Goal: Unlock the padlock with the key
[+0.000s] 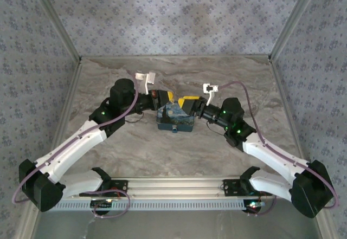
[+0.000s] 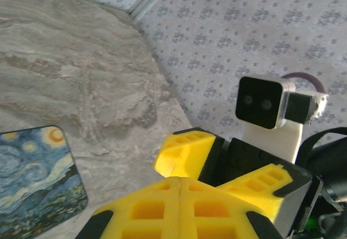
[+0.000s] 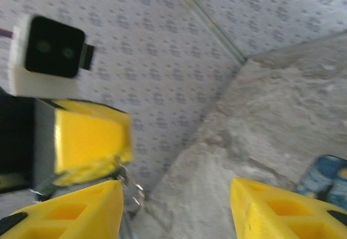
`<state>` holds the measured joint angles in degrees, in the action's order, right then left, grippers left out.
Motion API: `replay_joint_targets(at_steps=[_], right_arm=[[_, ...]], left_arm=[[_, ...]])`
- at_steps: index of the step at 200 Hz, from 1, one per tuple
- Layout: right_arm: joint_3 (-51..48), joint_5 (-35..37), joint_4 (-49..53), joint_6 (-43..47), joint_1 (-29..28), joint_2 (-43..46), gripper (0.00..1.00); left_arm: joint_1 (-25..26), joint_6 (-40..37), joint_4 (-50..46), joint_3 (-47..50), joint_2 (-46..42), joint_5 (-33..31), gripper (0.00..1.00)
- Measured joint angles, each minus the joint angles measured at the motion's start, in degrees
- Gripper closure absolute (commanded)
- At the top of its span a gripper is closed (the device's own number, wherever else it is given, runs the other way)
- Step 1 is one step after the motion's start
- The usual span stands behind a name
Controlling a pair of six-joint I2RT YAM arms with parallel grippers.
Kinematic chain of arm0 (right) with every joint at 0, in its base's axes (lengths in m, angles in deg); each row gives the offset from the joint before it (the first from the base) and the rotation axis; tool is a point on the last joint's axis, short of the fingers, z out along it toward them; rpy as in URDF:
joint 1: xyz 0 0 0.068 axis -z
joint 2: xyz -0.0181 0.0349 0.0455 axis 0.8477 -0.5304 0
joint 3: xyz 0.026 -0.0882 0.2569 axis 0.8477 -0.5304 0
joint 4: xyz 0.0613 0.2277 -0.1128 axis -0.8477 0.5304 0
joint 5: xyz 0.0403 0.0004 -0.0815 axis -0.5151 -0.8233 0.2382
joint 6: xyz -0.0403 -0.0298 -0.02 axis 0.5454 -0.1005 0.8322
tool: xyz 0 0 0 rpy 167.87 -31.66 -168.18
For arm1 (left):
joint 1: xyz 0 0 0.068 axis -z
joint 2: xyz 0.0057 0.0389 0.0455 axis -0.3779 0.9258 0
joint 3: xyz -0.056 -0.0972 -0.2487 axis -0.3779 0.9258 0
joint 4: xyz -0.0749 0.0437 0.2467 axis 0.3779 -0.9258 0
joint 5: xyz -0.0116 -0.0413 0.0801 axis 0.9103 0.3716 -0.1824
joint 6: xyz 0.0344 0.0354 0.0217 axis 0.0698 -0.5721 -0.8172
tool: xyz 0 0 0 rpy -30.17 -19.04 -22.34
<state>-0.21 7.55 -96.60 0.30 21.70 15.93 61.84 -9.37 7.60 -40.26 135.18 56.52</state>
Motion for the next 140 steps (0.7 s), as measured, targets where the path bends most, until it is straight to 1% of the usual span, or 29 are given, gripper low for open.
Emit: replay_joint_targets(at_steps=[30,56,83,108,140], right_arm=[[-0.2,-1.8,-7.5,-3.9,-0.3,-0.1,0.47],[-0.6,-2.8,-12.0,-6.3,-0.9,-1.2,0.52],[-0.7,-3.4,-14.1,-7.6,-1.9,-2.4,0.57],[-0.7,-3.6,-15.6,-8.0,-2.6,-2.5,0.59],[-0.7,-3.8,-16.6,-8.2,-3.4,-2.5,0.65]], left_arm=[[1.5,0.0,3.2,0.4,-0.9,0.3,1.0],[2.2,0.6,5.7,0.4,-1.3,0.4,1.0],[2.5,1.1,7.7,0.4,-1.3,0.4,1.0],[2.6,1.6,8.7,0.5,-1.4,0.3,1.0],[2.9,2.1,9.2,1.2,-1.6,0.1,1.0]])
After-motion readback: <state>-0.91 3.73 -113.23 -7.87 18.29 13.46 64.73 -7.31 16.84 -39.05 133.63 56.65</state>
